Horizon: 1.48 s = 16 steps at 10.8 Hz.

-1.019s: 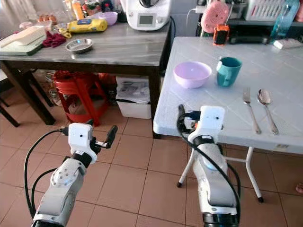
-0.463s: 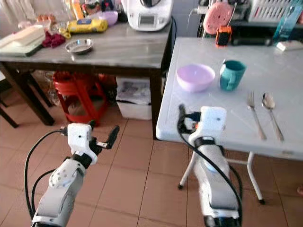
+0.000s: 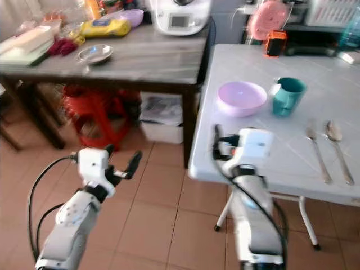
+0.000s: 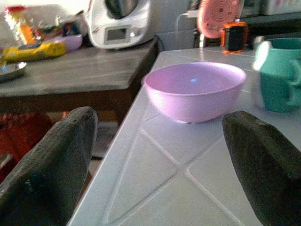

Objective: Setting the table

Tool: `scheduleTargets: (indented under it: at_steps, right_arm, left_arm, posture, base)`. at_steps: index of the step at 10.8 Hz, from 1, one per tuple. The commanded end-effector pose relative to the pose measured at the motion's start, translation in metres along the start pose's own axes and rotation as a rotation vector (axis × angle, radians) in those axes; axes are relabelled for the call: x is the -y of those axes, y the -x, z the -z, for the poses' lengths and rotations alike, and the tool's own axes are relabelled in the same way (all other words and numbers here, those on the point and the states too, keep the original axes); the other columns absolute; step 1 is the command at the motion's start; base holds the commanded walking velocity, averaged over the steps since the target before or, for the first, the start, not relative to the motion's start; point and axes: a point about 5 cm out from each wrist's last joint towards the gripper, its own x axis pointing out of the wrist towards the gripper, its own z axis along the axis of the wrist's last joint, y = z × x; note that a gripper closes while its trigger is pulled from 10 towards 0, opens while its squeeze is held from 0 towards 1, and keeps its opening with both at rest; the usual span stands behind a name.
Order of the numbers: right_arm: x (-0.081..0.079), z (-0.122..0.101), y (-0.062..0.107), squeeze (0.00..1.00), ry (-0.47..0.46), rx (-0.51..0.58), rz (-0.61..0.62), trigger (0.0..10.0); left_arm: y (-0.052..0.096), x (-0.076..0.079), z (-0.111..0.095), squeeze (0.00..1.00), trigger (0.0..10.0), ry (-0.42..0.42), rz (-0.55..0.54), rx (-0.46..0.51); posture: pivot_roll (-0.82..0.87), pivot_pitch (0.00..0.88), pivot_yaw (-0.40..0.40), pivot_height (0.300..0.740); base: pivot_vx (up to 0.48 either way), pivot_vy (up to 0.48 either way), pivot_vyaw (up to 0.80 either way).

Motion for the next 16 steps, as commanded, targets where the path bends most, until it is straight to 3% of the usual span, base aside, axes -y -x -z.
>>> scheduleTargets:
  at_steps: [1,11,16]
  right_arm:
    - [0.0056,-0.0057,0.0001,0.00,0.004,0.022,0.022,10.0]
    - [0.0017,-0.0046,-0.0022,0.00,0.012,0.015,-0.006,10.0]
    - [-0.0009,-0.0064,-0.0032,0.00,0.012,0.022,-0.019,10.0]
  left_arm:
    - [-0.0017,0.0037,-0.0039,0.00,10.0,0.000,0.028,0.010]
    - [0.0012,0.0062,0.0030,0.00,10.0,-0.003,0.043,-0.029]
    - [0.0079,0.0067,0.0031,0.00,10.0,-0.054,0.092,-0.024]
  posture:
    - [-0.06,0.087,0.080,0.740]
    - [-0.05,0.090,0.069,0.740]
    - [-0.05,0.094,0.066,0.740]
  base:
    - [0.349,0.000,-0.66]
    - [0.339,0.000,-0.05]
    - [0.000,0.000,0.00]
